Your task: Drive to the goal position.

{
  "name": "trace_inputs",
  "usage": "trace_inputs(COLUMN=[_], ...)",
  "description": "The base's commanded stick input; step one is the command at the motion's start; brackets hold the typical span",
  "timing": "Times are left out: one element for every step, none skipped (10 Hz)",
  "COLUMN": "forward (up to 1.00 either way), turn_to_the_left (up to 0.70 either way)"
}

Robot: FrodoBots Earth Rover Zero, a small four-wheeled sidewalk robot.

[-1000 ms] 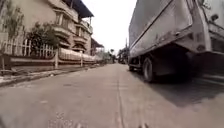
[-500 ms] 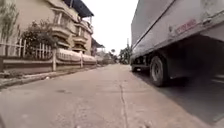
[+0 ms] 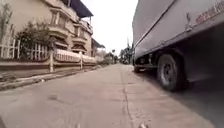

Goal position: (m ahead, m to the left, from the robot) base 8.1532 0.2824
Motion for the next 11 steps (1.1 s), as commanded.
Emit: trace_inputs(forward=[0.85,0.85,0.85,0.85,0.85,0.85,0.85,0.85,0.85,0.85,0.85], turn_to_the_left=[-0.03,0.0,0.0,0.0,0.0,0.0,0.0,0.0,0.0,0.0,0.0])
